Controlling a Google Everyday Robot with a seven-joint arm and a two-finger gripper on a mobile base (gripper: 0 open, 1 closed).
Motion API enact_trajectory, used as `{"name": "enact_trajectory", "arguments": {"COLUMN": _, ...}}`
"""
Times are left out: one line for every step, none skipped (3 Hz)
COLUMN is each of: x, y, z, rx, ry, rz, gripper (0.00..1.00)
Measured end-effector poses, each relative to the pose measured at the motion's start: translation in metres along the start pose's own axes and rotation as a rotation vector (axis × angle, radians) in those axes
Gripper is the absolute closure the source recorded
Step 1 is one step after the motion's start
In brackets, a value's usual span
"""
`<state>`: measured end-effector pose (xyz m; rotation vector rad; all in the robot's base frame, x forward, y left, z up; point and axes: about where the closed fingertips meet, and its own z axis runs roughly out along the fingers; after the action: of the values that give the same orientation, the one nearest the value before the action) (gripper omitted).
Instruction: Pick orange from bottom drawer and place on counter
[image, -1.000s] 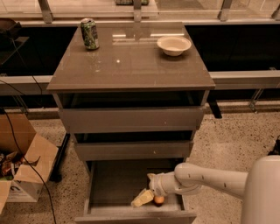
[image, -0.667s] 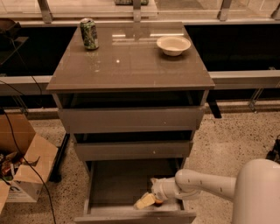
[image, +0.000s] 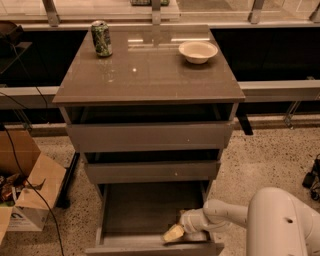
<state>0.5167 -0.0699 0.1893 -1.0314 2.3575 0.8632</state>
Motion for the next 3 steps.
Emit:
{"name": "enact_trajectory", "arguments": {"x": 0.025, "y": -0.036, "z": 0.008, "rx": 0.029, "ry": 0.018, "rz": 0.015, "gripper": 0.00}}
{"name": "enact_trajectory", "arguments": {"x": 0.041, "y": -0.061, "z": 0.009, "rx": 0.058, "ry": 0.022, "rz": 0.032, "gripper": 0.00}}
{"name": "enact_trajectory", "arguments": {"x": 0.050, "y": -0.065, "z": 0.011, "rx": 0.067, "ry": 0.037, "rz": 0.040, "gripper": 0.16}}
